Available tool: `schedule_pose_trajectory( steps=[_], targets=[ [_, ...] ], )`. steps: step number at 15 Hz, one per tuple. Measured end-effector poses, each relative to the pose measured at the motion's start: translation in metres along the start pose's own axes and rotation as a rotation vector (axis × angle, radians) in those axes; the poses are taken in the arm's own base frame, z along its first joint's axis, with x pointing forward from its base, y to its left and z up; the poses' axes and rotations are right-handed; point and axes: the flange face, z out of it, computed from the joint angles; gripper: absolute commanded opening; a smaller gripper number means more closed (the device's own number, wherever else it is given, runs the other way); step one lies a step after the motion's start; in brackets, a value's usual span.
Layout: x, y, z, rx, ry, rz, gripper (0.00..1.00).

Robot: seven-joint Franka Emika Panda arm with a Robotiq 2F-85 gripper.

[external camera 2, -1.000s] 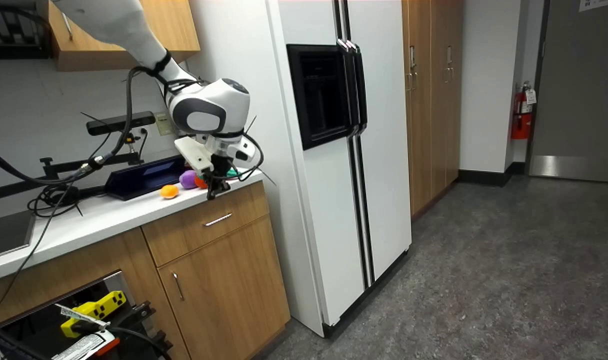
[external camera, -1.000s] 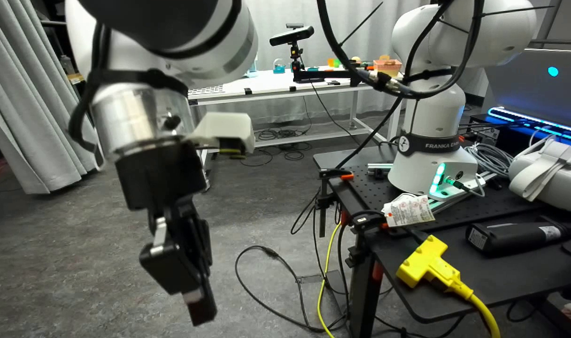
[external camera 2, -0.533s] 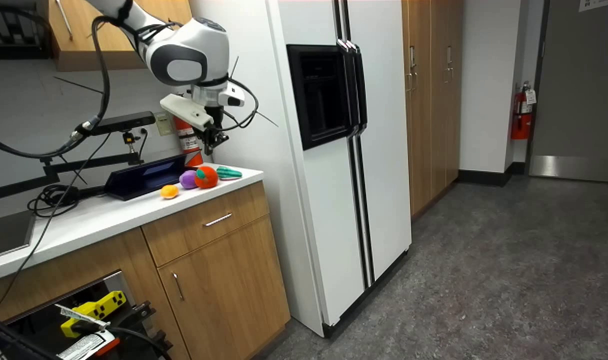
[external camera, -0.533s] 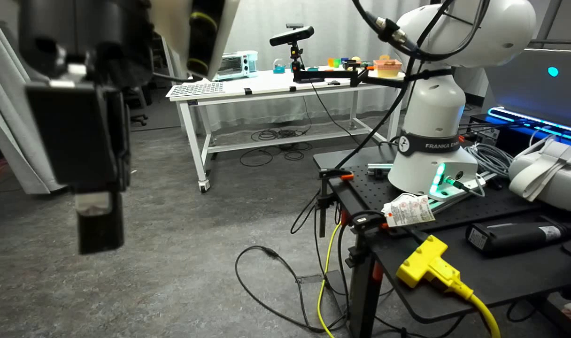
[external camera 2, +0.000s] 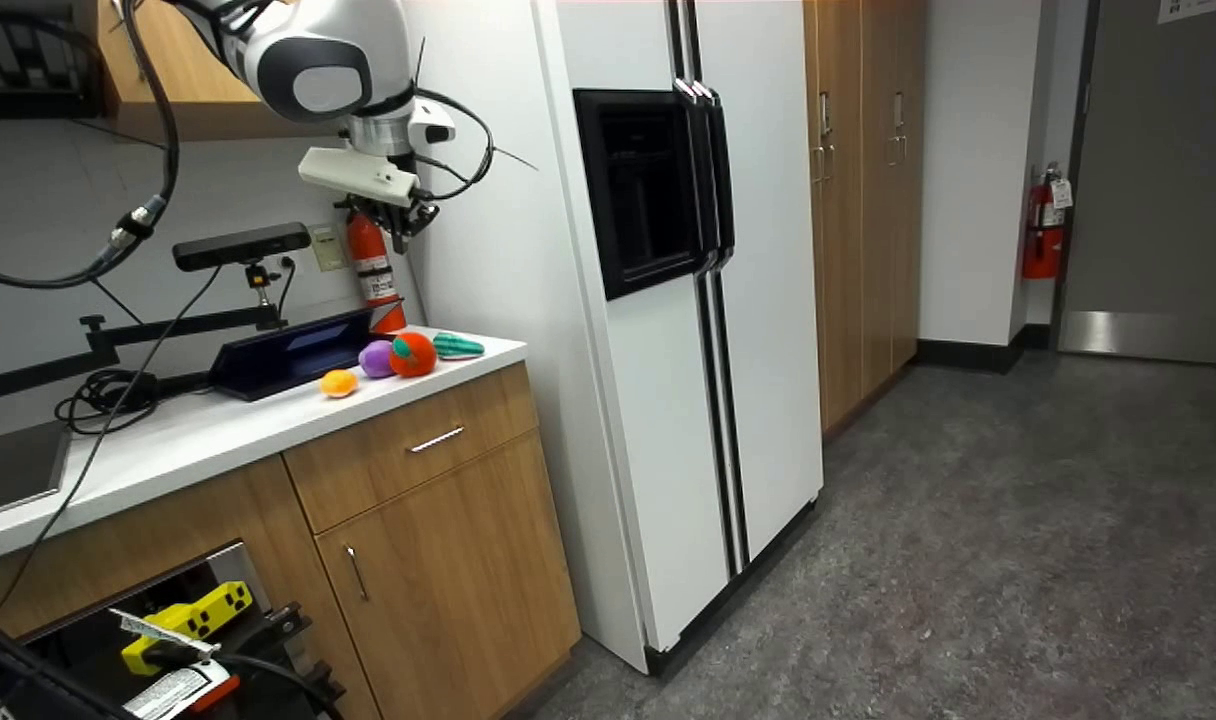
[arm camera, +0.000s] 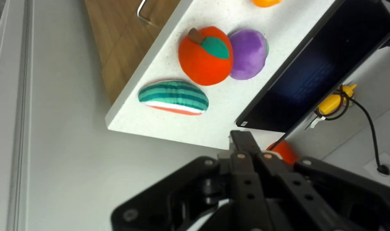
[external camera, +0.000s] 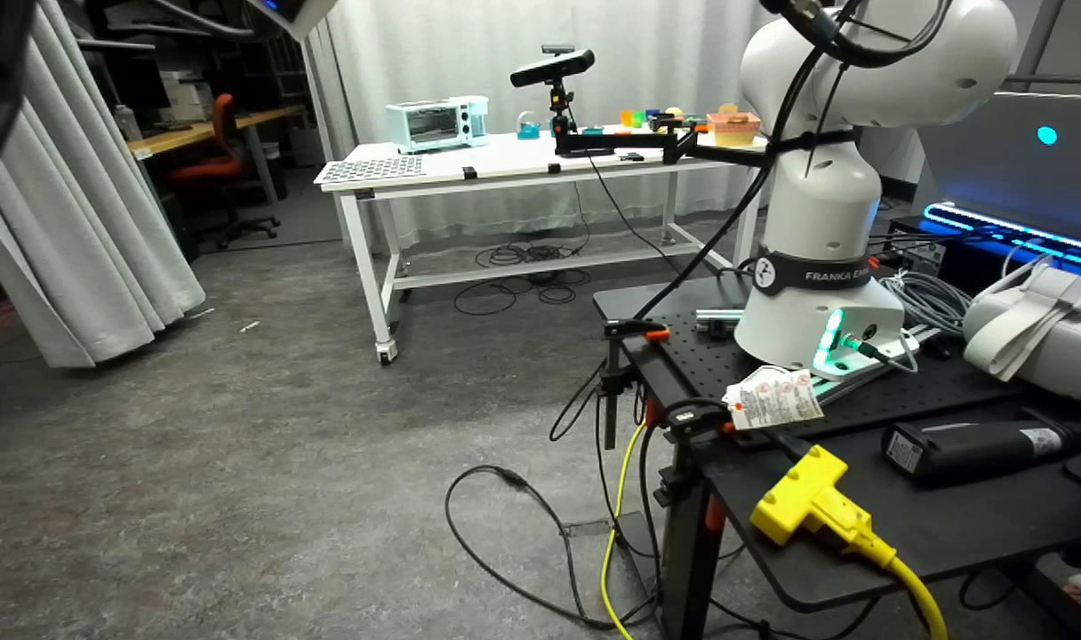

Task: Close the open drawer on the right

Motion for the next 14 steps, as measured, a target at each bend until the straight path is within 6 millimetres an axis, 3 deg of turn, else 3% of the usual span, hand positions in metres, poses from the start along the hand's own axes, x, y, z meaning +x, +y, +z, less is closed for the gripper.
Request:
schedule_pose_trajectory(
  steps=[7,8,10,14],
  targets=[
    [0.009,0.0,-0.008,-0.07,0.058,-0.171,0.0],
    [0.01,0.001,-0.009,-0.079,0.064,-0.184,0.26],
    [0.012,0.002,-0.01,-0.097,0.072,-0.205,0.32],
    [0.015,0.002,-0.013,-0.132,0.081,-0.237,0.63]
  ],
)
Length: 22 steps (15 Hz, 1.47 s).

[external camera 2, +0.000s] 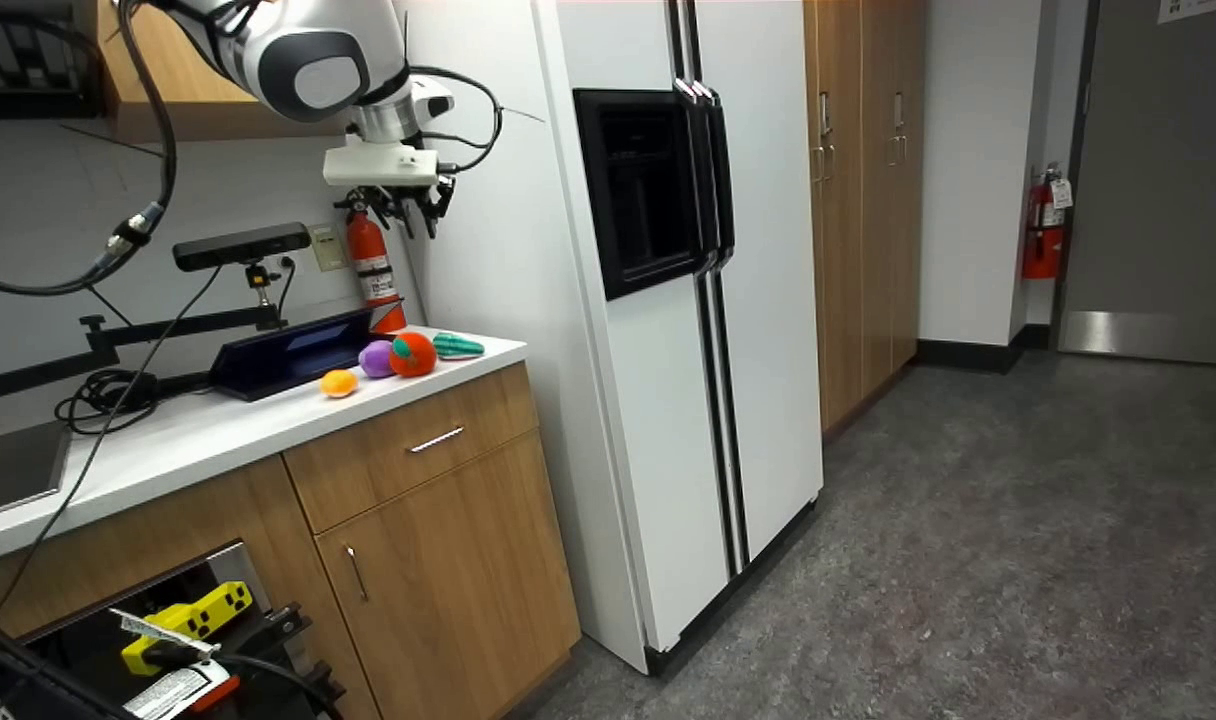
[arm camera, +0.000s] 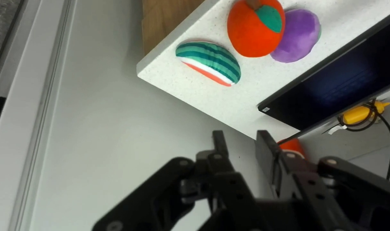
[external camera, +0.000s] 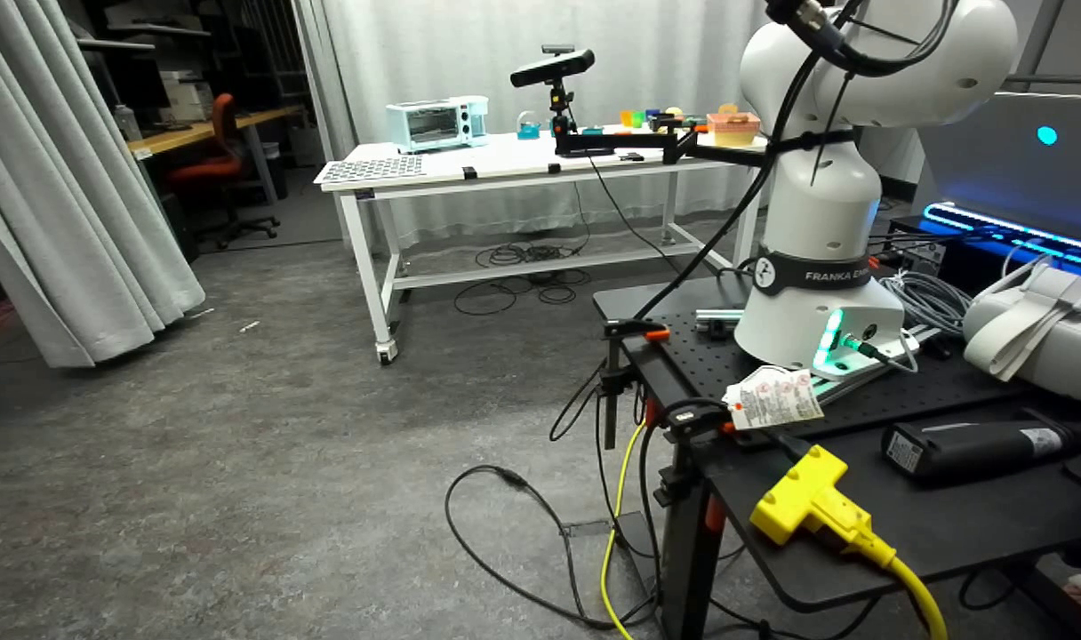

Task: Close the open drawer on the right

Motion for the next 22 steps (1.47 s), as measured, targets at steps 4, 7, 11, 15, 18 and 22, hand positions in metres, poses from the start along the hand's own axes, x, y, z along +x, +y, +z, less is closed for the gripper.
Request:
schedule_pose_trajectory(
  steps=[4,7,11,15,18,22],
  targets=[
    [0.0017,0.0014,-0.0018,-0.03,0.007,-0.027,0.94],
    [0.0025,0.0025,-0.0028,-0.052,0.013,-0.046,1.0],
    [0.0026,0.0038,-0.0036,-0.074,0.022,-0.054,1.0],
    [0.0009,0.0049,-0.001,-0.073,0.018,-0.044,1.0],
    [0.0008,0.005,-0.0008,-0.073,0.018,-0.043,1.0],
    [0.0008,0.005,-0.0008,-0.073,0.018,-0.043,1.0]
  ],
)
